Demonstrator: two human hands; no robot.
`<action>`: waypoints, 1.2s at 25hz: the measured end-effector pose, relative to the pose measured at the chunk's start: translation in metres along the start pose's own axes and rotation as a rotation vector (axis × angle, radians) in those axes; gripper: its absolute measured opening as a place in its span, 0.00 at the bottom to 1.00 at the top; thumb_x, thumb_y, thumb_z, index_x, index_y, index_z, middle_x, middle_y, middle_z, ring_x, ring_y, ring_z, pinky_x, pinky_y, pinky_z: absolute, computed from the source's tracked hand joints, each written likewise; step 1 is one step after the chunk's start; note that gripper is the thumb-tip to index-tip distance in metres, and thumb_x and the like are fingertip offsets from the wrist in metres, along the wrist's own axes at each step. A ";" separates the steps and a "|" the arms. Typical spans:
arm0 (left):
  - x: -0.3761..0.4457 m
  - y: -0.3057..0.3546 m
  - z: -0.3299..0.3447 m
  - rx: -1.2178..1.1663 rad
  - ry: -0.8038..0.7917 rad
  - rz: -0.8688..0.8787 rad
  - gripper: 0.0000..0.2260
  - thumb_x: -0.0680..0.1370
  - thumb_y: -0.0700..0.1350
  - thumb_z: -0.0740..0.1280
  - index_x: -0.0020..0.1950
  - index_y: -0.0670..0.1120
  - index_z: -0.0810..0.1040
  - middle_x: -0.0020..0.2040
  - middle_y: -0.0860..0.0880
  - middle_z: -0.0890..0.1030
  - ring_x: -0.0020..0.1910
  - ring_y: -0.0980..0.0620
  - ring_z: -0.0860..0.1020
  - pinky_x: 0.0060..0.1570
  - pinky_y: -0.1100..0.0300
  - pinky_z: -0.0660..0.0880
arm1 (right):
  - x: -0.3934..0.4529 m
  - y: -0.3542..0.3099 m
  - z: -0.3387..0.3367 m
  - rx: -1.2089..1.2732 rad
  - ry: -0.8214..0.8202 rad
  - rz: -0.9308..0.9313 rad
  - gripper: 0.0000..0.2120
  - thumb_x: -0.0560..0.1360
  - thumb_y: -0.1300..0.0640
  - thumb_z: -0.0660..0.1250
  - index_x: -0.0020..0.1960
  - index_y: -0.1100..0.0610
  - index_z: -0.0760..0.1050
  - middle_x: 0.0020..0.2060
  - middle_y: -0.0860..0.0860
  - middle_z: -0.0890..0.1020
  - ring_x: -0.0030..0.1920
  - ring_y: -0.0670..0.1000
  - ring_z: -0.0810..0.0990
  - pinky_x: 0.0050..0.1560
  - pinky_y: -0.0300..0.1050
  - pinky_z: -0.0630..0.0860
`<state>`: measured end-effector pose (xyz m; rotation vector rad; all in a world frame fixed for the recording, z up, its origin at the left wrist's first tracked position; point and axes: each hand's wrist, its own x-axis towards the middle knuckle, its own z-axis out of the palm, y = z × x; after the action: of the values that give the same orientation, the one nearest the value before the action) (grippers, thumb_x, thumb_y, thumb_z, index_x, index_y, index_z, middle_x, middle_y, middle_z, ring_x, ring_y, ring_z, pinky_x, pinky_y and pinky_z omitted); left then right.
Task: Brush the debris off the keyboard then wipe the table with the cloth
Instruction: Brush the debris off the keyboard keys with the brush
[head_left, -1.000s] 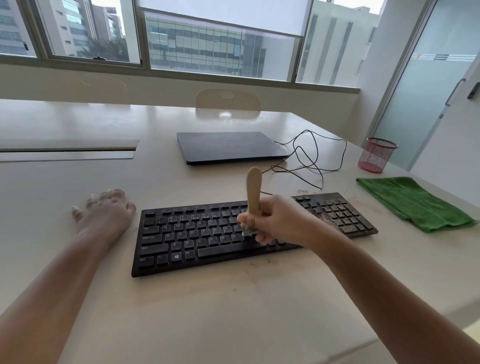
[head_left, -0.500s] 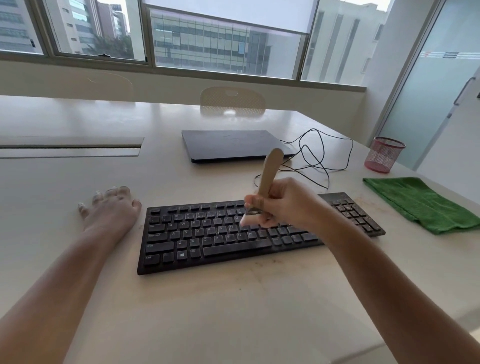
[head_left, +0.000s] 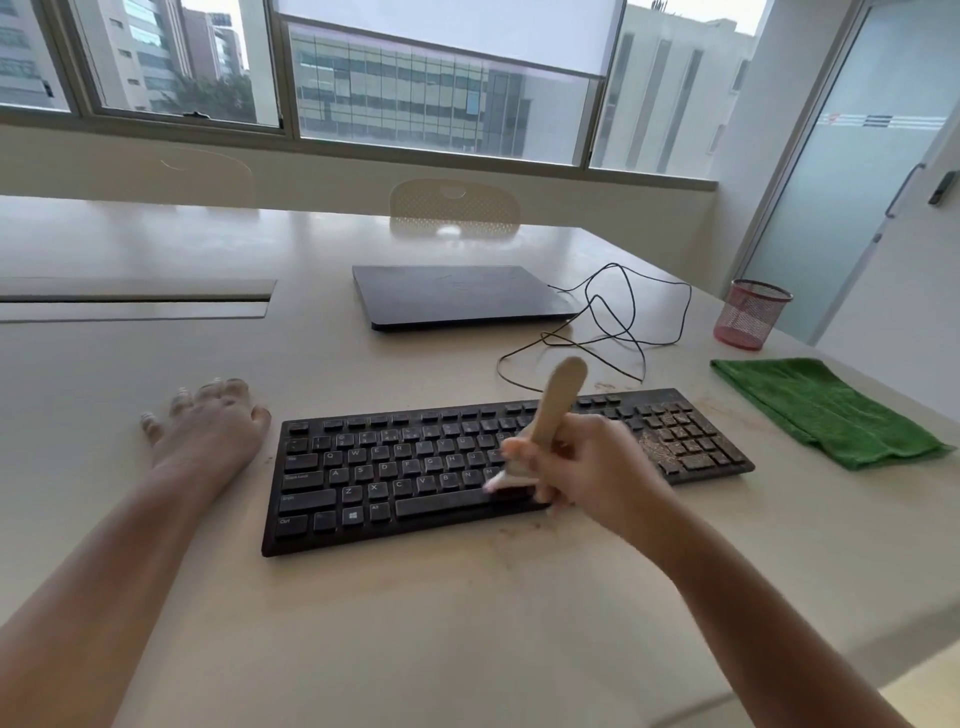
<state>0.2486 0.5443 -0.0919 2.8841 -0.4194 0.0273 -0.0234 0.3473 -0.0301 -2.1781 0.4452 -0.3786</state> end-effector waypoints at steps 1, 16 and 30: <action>0.000 0.000 0.001 0.003 0.002 -0.005 0.19 0.80 0.50 0.51 0.69 0.44 0.64 0.74 0.43 0.62 0.73 0.41 0.58 0.70 0.37 0.53 | 0.003 0.007 -0.009 -0.127 0.148 0.009 0.08 0.74 0.52 0.68 0.45 0.57 0.80 0.23 0.39 0.79 0.23 0.40 0.76 0.28 0.32 0.73; -0.001 0.000 0.001 -0.002 -0.001 -0.012 0.19 0.81 0.50 0.51 0.70 0.44 0.63 0.75 0.44 0.60 0.74 0.41 0.55 0.70 0.38 0.51 | 0.013 0.025 -0.049 -0.175 0.228 0.113 0.05 0.76 0.55 0.66 0.46 0.55 0.78 0.20 0.44 0.77 0.20 0.42 0.76 0.24 0.32 0.73; 0.002 -0.001 0.001 0.001 0.009 -0.006 0.19 0.81 0.50 0.52 0.70 0.44 0.64 0.74 0.43 0.62 0.73 0.40 0.57 0.69 0.37 0.53 | 0.081 0.035 -0.072 -0.074 0.149 0.272 0.09 0.74 0.59 0.68 0.54 0.60 0.78 0.46 0.61 0.82 0.32 0.49 0.84 0.33 0.40 0.81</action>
<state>0.2505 0.5445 -0.0934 2.8846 -0.4090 0.0393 0.0119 0.2416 -0.0069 -2.1308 0.8396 -0.3795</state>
